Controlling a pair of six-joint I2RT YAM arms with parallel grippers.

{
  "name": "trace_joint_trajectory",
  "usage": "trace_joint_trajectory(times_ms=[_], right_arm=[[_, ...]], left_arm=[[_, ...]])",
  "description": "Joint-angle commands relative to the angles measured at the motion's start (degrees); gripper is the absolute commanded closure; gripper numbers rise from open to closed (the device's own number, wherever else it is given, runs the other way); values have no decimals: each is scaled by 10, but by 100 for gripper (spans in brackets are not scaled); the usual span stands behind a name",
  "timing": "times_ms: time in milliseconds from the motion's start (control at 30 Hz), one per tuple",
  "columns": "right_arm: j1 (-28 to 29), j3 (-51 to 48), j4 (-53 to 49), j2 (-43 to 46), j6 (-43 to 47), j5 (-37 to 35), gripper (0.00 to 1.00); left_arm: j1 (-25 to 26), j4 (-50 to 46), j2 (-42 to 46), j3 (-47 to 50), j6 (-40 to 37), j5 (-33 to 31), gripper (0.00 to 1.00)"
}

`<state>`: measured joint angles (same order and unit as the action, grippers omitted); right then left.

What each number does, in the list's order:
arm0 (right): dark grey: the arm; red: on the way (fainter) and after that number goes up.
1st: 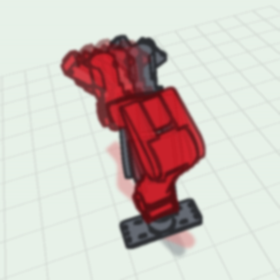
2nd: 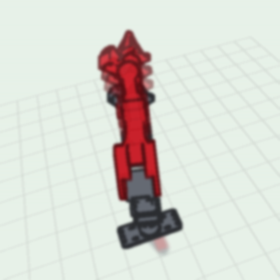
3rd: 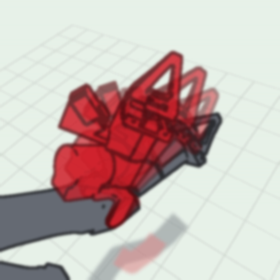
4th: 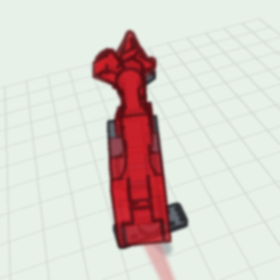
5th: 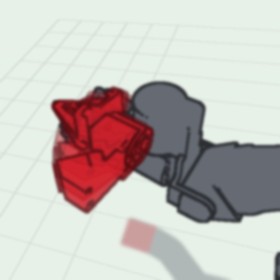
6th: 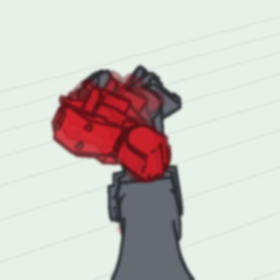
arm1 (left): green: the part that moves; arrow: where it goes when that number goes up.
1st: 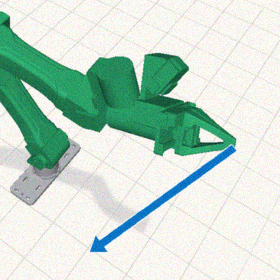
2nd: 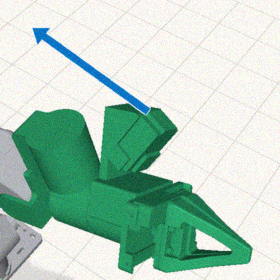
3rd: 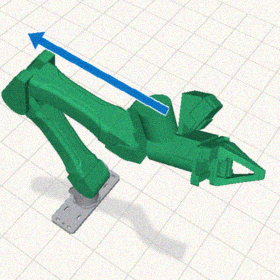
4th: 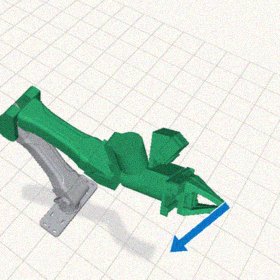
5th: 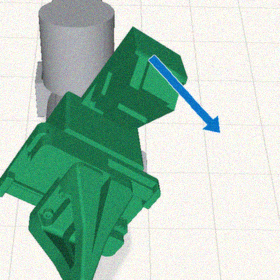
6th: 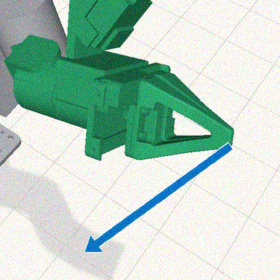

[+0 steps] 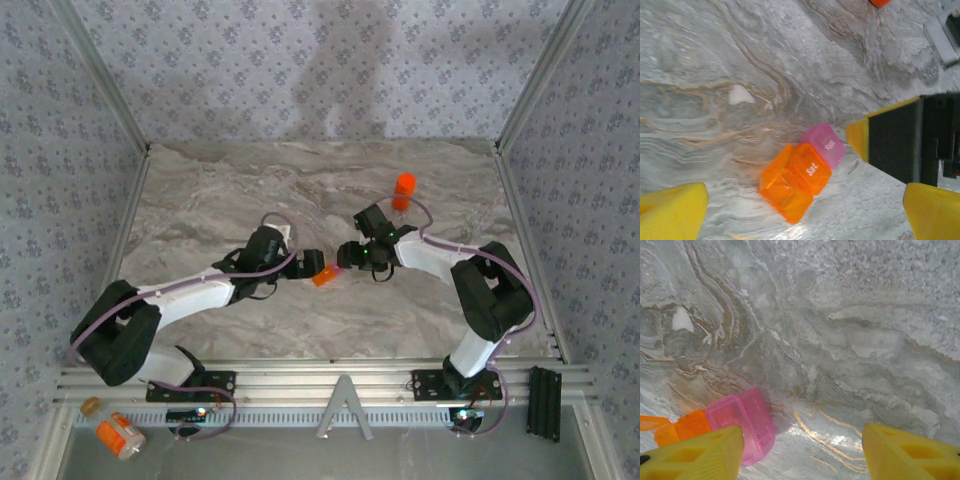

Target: Sort the pills into containers

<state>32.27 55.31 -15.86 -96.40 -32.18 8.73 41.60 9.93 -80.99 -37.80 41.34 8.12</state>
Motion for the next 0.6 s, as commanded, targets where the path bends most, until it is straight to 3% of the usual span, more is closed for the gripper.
trace_joint_trajectory(times_ms=[0,567], right_arm=[[-12,-14,29,4,-19,23,36],[-56,-68,41,54,-24,25,35]], left_arm=[[17,41,-26,-1,24,-8,0],[77,65,-83,-16,56,-54,0]])
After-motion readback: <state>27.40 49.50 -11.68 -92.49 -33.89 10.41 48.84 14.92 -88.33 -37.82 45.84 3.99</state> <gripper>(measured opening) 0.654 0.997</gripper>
